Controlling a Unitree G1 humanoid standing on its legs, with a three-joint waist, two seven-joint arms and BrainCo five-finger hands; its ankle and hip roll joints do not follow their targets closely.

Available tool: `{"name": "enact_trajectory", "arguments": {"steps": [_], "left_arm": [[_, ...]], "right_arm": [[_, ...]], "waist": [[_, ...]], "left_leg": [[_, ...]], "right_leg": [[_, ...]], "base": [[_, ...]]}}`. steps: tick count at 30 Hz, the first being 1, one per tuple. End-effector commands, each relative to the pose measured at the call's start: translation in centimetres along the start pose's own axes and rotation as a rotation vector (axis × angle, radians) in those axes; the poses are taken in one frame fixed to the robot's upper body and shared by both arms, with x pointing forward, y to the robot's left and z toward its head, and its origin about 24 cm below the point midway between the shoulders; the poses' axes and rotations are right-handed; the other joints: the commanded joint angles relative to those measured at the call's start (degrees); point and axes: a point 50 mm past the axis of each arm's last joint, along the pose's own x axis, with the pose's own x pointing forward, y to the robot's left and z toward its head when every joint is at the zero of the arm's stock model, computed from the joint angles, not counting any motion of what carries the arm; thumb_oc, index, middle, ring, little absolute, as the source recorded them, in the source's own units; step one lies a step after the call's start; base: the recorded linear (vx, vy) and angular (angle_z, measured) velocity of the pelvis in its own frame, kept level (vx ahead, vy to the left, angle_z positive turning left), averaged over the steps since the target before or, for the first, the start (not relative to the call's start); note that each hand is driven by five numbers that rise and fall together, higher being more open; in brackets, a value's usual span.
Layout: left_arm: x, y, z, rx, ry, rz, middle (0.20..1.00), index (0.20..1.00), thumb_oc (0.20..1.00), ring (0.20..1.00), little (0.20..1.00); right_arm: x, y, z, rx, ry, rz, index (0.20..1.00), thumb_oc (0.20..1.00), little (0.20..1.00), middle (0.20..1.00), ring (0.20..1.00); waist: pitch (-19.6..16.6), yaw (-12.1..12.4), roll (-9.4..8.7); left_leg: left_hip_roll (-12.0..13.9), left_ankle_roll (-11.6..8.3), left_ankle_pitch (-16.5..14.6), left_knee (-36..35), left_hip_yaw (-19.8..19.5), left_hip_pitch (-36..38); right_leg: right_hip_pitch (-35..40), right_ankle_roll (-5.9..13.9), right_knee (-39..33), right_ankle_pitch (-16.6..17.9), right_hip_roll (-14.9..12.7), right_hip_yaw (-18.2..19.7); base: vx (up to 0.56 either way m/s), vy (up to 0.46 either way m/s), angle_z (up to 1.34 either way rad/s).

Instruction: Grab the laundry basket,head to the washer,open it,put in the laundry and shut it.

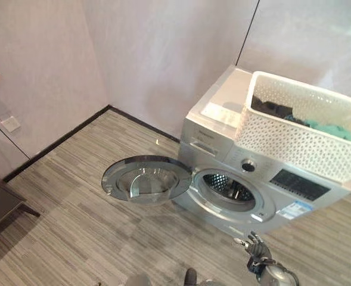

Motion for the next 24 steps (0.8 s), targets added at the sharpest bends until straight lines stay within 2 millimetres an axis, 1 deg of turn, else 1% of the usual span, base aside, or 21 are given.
{"name": "enact_trajectory", "arguments": {"steps": [1,2,3,4,5,6,7,8,9,10,11,13,14,15,16,17,18,21,22,23,24], "left_arm": [[0.2,-1.2,3.3,0.024,-0.127,-0.045,1.000,1.000,1.000,1.000,1.000],[0.2,-1.3,3.4,0.030,-0.130,-0.048,1.000,1.000,1.000,1.000,1.000],[0.2,-1.3,3.4,0.030,-0.130,-0.047,1.000,1.000,1.000,1.000,1.000],[0.1,-1.4,3.4,0.034,-0.132,-0.049,1.000,1.000,1.000,1.000,1.000],[0.2,-1.7,3.6,0.047,-0.129,-0.053,1.000,1.000,1.000,1.000,1.000],[0.2,-1.7,3.6,0.047,-0.129,-0.053,1.000,1.000,1.000,1.000,1.000],[0.2,-1.9,3.8,0.074,-0.133,-0.057,1.000,1.000,1.000,1.000,1.000],[0.2,-2.0,3.8,0.091,-0.134,-0.062,1.000,1.000,1.000,1.000,1.000],[0.2,-2.1,3.4,0.129,-0.121,-0.069,1.000,1.000,1.000,1.000,1.000],[0.2,-2.1,3.1,0.161,-0.116,-0.069,1.000,1.000,1.000,1.000,1.000],[0.1,-1.9,2.5,0.190,-0.101,-0.071,1.000,1.000,1.000,1.000,1.000],[0.1,-1.8,2.1,0.194,-0.089,-0.068,1.000,1.000,1.000,1.000,1.000],[0.2,-1.4,1.9,0.194,-0.079,-0.057,1.000,1.000,1.000,1.000,1.000],[0.2,-0.8,1.5,0.179,-0.057,-0.031,1.000,1.000,1.000,1.000,1.000],[0.2,-0.4,1.2,0.174,-0.045,-0.014,1.000,1.000,1.000,1.000,1.000],[0.2,-0.4,1.2,0.174,-0.045,-0.014,1.000,1.000,1.000,1.000,1.000],[0.3,0.0,1.1,0.163,-0.035,0.003,1.000,1.000,1.000,1.000,1.000],[0.3,0.0,1.1,0.163,-0.036,0.004,1.000,1.000,1.000,1.000,1.000],[0.3,0.6,0.8,0.154,-0.019,0.025,1.000,1.000,1.000,1.000,1.000],[0.3,0.9,0.4,0.141,0.004,0.038,1.000,1.000,1.000,1.000,1.000],[0.3,0.9,0.4,0.142,0.003,0.038,1.000,1.000,1.000,1.000,1.000]], "right_arm": [[0.2,-1.2,3.5,0.005,-0.132,-0.017,1.000,1.000,1.000,1.000,1.000],[0.1,-1.6,3.5,0.003,-0.136,-0.030,1.000,1.000,1.000,1.000,1.000],[0.1,-1.5,3.5,0.003,-0.136,-0.029,1.000,1.000,1.000,1.000,1.000],[0.0,-1.9,3.3,-0.002,-0.130,-0.048,1.000,1.000,1.000,1.000,1.000],[0.0,-3.0,2.6,-0.006,-0.098,-0.120,1.000,1.000,1.000,1.000,1.000],[0.0,-3.0,2.6,-0.006,-0.098,-0.120,1.000,1.000,1.000,1.000,1.000],[0.0,-3.8,2.2,0.009,-0.072,-0.168,1.000,1.000,1.000,1.000,1.000],[0.0,-4.2,2.1,0.026,-0.060,-0.199,1.000,1.000,1.000,1.000,1.000],[0.0,-4.8,1.7,0.051,-0.039,-0.232,1.000,1.000,1.000,1.000,1.000],[-0.1,-5.3,1.5,0.072,-0.030,-0.254,1.000,1.000,1.000,1.000,1.000],[-0.3,-6.0,1.4,0.094,-0.026,-0.288,1.000,1.000,1.000,1.000,1.000],[-0.4,-6.2,1.2,0.111,-0.019,-0.302,1.000,1.000,1.000,1.000,1.000],[-0.6,-6.5,0.7,0.133,-0.006,-0.319,1.000,1.000,1.000,1.000,1.000],[-1.0,-7.0,-0.5,0.174,0.039,-0.355,1.000,1.000,1.000,1.000,1.000],[-1.2,-7.1,-1.2,0.189,0.064,-0.366,1.000,1.000,1.000,1.000,1.000],[-1.2,-7.1,-1.2,0.189,0.064,-0.366,1.000,1.000,1.000,1.000,1.000],[-1.4,-7.4,-2.0,0.212,0.094,-0.384,1.000,1.000,1.000,1.000,1.000],[-1.4,-7.4,-1.9,0.212,0.094,-0.384,1.000,1.000,1.000,1.000,1.000],[-1.7,-7.7,-2.7,0.251,0.126,-0.409,1.000,1.000,1.000,1.000,1.000],[-2.2,-9.0,-3.2,0.414,0.128,-0.495,1.000,1.000,1.000,1.000,1.000],[-2.2,-9.0,-3.2,0.415,0.127,-0.495,1.000,1.000,1.000,1.000,1.000]], "waist": [[4.58,0.09,0.84],[4.60,0.21,0.70],[4.49,0.14,0.55],[4.29,0.20,0.77],[3.98,0.47,1.69],[3.89,0.41,1.63],[4.17,0.82,2.07],[3.94,0.68,2.44],[3.94,0.50,2.87],[3.86,0.31,3.34],[2.87,0.03,4.08],[2.46,0.09,4.32],[2.10,-0.01,4.43],[1.50,-0.15,4.72],[1.11,-0.05,4.78],[1.12,0.00,4.76],[0.75,-0.01,4.82],[0.80,0.05,4.80],[0.29,-0.05,4.83],[-0.29,-0.35,4.83],[-0.21,-0.28,4.84]], "left_leg": [[4.38,0.42,3.39,-18.40,2.10,6.02],[3.83,-0.07,2.55,-23.50,2.58,5.44],[3.65,-0.03,2.79,-23.79,2.61,5.42],[3.72,-0.70,2.54,-30.42,3.20,5.97],[3.60,-2.01,3.65,-42.87,2.66,6.93],[3.52,-1.99,3.90,-43.19,2.65,6.94],[3.07,-2.53,5.55,-44.41,1.51,5.41],[2.50,-2.76,5.56,-44.98,1.01,4.95],[2.18,-2.98,5.13,-44.81,1.76,5.32],[1.85,-2.81,4.39,-45.18,2.30,6.39],[0.79,-2.21,3.60,-46.51,3.03,8.03],[0.14,-1.80,3.29,-47.51,3.98,9.31],[-0.46,-1.44,3.05,-48.23,4.71,10.26],[-1.54,-0.66,2.37,-49.35,5.74,11.64],[-2.06,-0.30,2.08,-49.95,6.20,12.33],[-2.09,-0.28,2.10,-50.02,6.26,12.41],[-2.58,0.00,1.72,-50.40,6.58,13.02],[-2.61,0.02,1.72,-50.46,6.65,13.12],[-3.29,0.51,1.24,-51.11,7.13,13.99],[-4.19,1.17,0.66,-52.05,7.99,15.19],[-4.23,1.19,0.66,-52.12,8.03,15.31]], "right_leg": [[-2.29,5.52,2.08,-1.22,-4.20,2.67],[-1.64,5.92,1.72,-1.60,-4.30,2.92],[-1.76,5.94,1.70,-1.57,-4.47,2.89],[-1.23,6.41,1.37,-2.09,-4.62,2.88],[-0.24,7.14,1.35,-3.24,-4.72,2.97],[-0.35,7.15,1.33,-3.20,-4.78,2.93],[0.62,7.13,1.54,-3.95,-4.75,2.76],[0.84,7.24,1.83,-4.47,-4.76,2.94],[1.42,7.54,2.46,-5.01,-5.17,2.85],[1.97,7.88,3.32,-5.21,-5.61,3.09],[1.82,8.78,4.18,-5.10,-6.88,3.86],[1.80,9.29,4.39,-4.97,-7.67,4.39],[1.69,9.65,4.51,-4.84,-8.26,4.74],[1.45,10.41,4.68,-4.41,-9.37,5.20],[1.48,10.78,4.50,-4.17,-9.84,5.36],[1.51,10.80,4.49,-4.17,-9.87,5.42],[1.56,11.16,4.28,-3.85,-10.41,5.45],[1.62,11.19,4.25,-3.85,-10.44,5.50],[1.70,11.73,3.94,-3.29,-11.23,5.46],[1.89,12.57,3.62,-2.46,-12.17,5.30],[1.97,12.61,3.57,-2.45,-12.21,5.33]], "base": [[0.29,-0.083,0.11],[0.14,0.040,0.21],[0.15,0.071,-0.19],[0.21,0.164,-0.36],[0.21,0.164,-0.41],[0.19,0.178,-0.18],[0.09,0.113,-0.15],[0.16,0.189,-0.16],[0.19,0.230,-0.26],[0.27,0.366,-0.34],[0.21,0.292,-0.40],[0.15,0.233,-0.46],[0.18,0.314,-0.50],[0.15,0.264,-0.46],[0.10,0.187,-0.43],[0.07,0.103,-0.30],[0.04,0.058,-0.17],[0.03,0.040,-0.01],[0.09,0.149,0.10],[0.09,0.151,0.09],[0.06,0.099,0.06]]}}
